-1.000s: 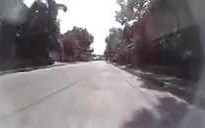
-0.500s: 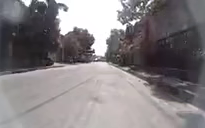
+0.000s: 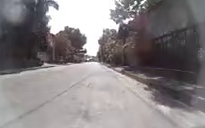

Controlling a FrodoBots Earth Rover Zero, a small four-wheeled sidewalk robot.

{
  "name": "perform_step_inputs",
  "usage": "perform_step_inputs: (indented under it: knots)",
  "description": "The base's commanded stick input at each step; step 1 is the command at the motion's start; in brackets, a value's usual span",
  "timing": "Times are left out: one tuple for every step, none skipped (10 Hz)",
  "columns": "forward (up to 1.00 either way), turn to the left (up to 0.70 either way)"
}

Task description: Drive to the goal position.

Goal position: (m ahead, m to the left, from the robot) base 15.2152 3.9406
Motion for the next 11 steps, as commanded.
perform_step_inputs:
  knots:
    - [1.00,0.00]
    - [1.00,0.00]
    - [1.00,0.14]
    - [1.00,0.38]
    - [1.00,0.00]
    - [1.00,0.00]
    - [1.00,0.00]
    - [1.00,0.00]
    - [1.00,0.00]
    - [1.00,0.00]
    - [1.00,0.00]
